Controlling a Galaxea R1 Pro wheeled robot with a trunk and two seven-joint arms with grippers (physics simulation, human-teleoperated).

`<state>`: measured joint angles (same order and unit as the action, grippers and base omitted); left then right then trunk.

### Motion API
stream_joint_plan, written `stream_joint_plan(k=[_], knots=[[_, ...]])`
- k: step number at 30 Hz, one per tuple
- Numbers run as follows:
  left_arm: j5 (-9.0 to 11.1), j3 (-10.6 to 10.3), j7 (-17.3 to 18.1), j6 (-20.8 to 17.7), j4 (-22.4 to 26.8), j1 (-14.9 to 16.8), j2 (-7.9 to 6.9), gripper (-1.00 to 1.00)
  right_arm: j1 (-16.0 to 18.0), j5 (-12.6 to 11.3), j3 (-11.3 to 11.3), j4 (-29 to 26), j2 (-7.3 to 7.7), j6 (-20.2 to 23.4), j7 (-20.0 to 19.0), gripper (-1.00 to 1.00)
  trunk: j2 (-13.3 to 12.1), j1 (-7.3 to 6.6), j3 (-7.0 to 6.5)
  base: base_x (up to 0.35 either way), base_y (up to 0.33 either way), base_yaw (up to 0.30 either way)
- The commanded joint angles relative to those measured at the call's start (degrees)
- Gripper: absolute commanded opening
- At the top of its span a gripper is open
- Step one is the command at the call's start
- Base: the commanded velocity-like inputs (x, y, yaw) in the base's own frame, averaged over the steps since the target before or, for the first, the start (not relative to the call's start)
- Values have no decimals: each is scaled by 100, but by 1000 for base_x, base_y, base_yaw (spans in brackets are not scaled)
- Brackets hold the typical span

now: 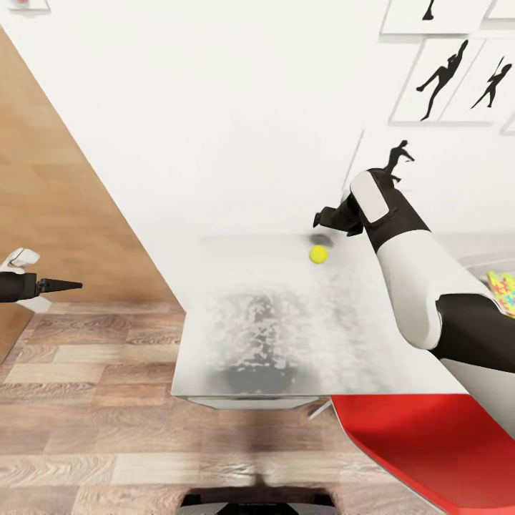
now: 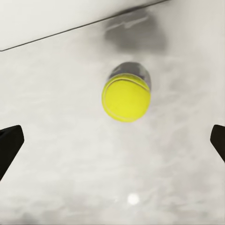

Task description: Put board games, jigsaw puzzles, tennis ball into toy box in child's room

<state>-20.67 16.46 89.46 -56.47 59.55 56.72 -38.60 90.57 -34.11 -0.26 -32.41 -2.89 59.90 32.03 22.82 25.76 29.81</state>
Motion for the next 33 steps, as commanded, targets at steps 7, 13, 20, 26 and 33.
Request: stream_joint_plan(k=[7,13,20,26,33], knots=[[-60,6,54,-58,4,7,-6,100,-12,-52,-1,-2,-1,10,50,100,10,3,75,0,0,0],[-60,6,54,-58,4,6,-4,100,-36,-49,-1,-2,-1,-8,49,100,10,3,132,0,0,0],[-60,6,54,-58,4,5,-5,100,-39,-32,-1,-7,-1,-30,50,100,10,3,199,0,0,0],[-60,6,54,-58,4,5,-4,100,-39,-24,-6,-10,-1,-37,54,100,10,3,256,0,0,0],[-60,6,54,-58,4,5,-7,100,-33,-18,-17,-12,-1,-39,56,100,10,3,323,0,0,0]])
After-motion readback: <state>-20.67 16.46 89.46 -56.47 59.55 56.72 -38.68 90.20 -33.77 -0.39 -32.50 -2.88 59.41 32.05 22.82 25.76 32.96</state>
